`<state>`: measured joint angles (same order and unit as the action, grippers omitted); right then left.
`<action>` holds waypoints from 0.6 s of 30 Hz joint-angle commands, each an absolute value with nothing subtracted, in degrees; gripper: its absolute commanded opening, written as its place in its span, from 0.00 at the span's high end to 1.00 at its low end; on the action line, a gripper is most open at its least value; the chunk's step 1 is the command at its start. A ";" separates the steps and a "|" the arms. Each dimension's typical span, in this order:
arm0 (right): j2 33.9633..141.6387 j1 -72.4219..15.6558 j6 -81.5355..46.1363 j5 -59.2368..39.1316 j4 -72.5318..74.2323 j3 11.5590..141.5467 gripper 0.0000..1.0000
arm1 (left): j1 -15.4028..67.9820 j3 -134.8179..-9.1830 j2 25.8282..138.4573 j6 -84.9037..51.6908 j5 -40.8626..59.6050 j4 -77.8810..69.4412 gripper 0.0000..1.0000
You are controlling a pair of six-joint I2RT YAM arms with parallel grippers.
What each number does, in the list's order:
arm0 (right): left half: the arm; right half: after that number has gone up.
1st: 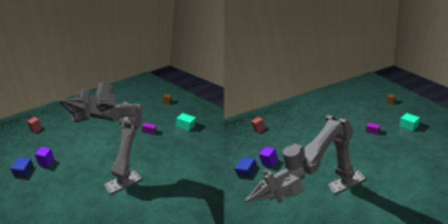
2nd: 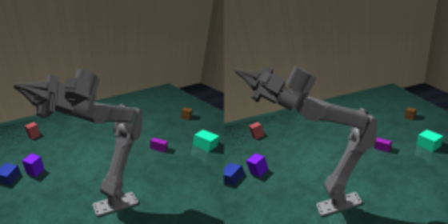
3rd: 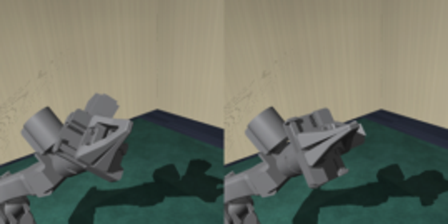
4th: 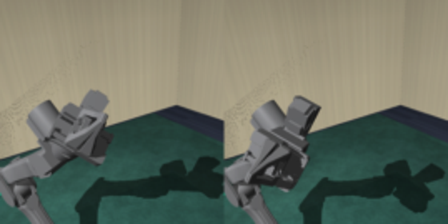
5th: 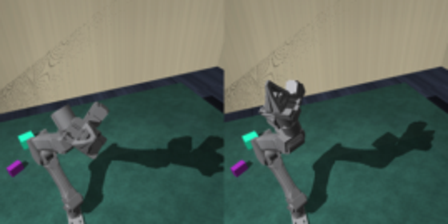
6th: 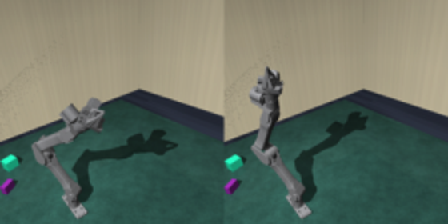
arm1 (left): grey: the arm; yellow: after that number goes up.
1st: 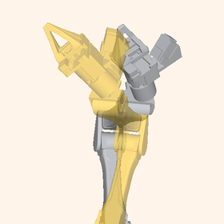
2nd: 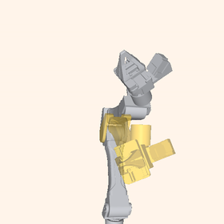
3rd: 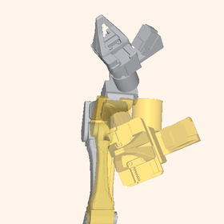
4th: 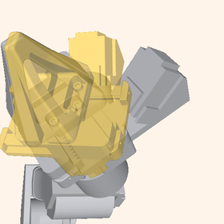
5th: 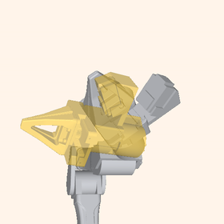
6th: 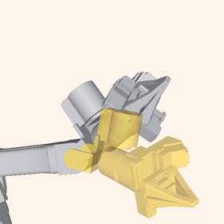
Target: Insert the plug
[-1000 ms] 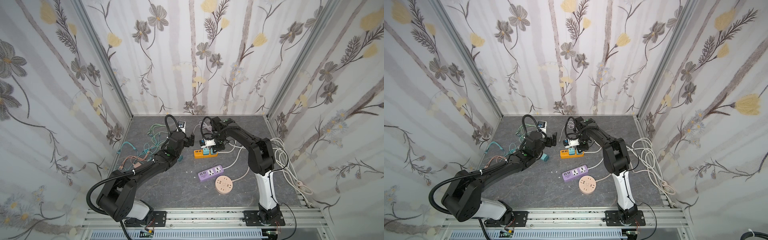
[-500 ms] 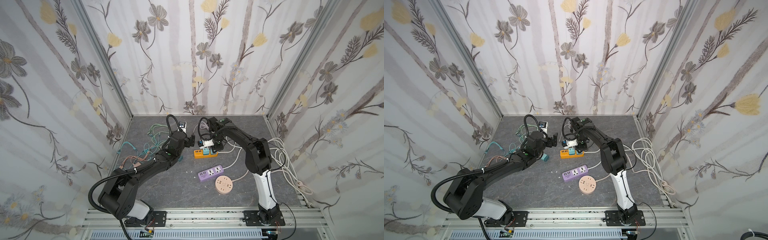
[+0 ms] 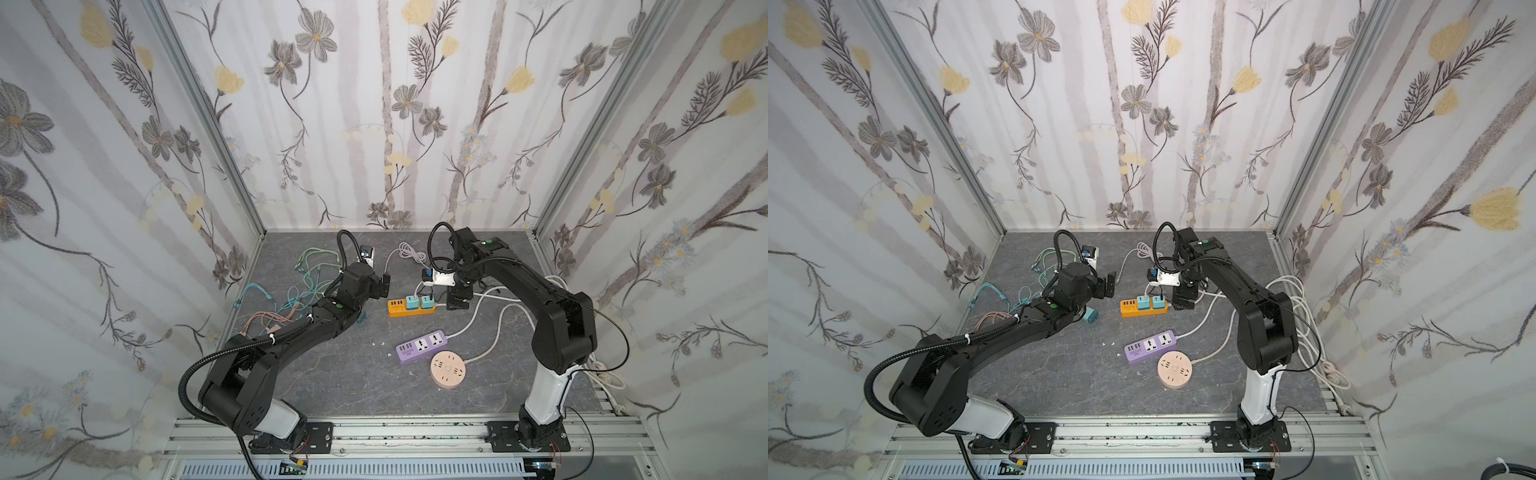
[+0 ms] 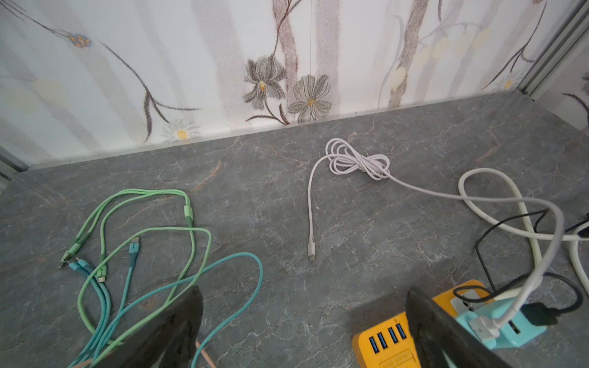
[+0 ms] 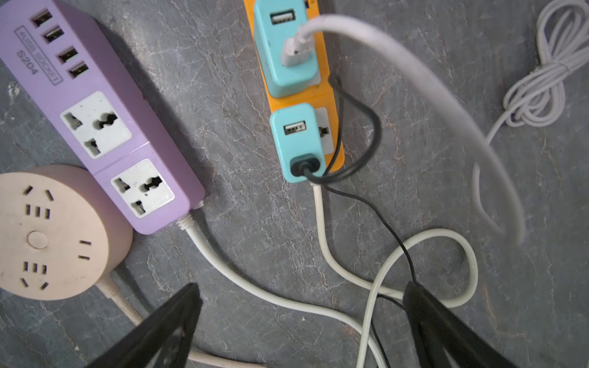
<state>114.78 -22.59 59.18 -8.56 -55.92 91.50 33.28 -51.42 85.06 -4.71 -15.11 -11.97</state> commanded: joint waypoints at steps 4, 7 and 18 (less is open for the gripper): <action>105.03 -19.37 38.09 -4.62 -29.33 79.40 0.01 | 33.95 -51.68 86.68 -6.32 -12.65 -5.90 0.00; 99.76 -17.56 24.92 -3.25 -18.04 72.14 0.01 | 35.04 -51.68 87.55 -5.70 -13.37 -3.89 0.00; 89.90 -10.27 -26.63 4.03 -14.23 62.02 0.01 | 36.03 -53.23 88.57 -25.72 -6.97 2.82 0.00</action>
